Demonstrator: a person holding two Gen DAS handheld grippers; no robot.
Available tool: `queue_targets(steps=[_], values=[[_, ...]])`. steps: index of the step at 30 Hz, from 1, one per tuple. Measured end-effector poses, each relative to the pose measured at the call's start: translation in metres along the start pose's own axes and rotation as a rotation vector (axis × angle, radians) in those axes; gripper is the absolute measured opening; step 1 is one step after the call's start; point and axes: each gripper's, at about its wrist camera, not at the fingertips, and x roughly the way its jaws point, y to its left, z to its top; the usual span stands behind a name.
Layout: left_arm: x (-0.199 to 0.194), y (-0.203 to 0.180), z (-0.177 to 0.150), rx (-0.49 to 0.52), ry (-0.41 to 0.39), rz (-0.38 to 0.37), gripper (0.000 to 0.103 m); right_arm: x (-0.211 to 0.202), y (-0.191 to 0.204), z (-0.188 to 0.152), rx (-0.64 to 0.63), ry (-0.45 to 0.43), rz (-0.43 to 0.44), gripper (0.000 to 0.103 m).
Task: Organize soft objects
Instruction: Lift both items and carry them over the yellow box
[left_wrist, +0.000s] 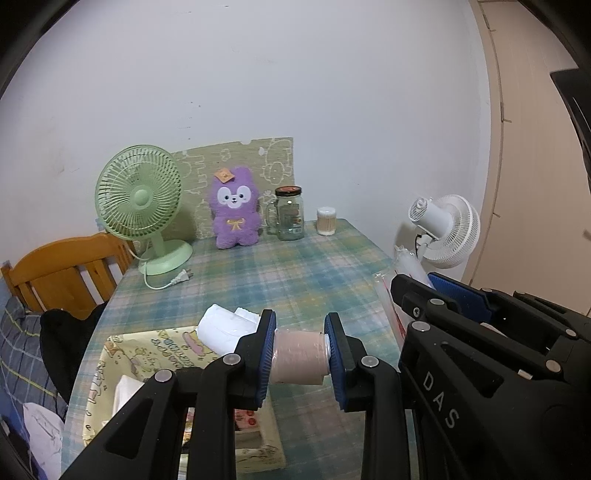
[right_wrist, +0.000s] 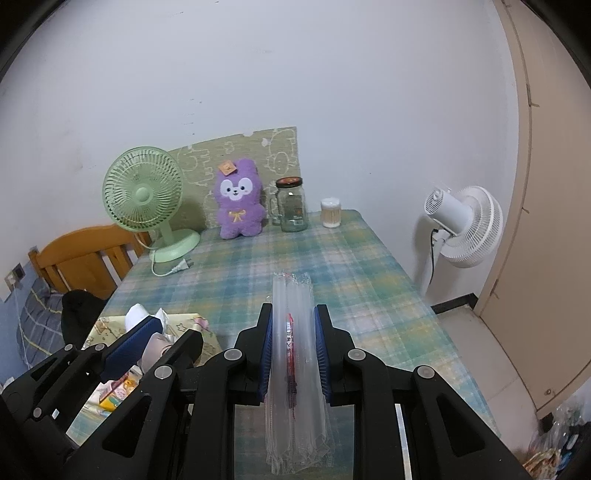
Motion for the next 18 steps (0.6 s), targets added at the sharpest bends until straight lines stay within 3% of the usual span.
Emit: queue_targets(steps=[18], values=[[0.005, 0.06, -0.01, -0.043, 0.011, 0.07, 0.027, 0.026, 0.062, -0.001, -0.062, 0.029, 0.076, 0.024]])
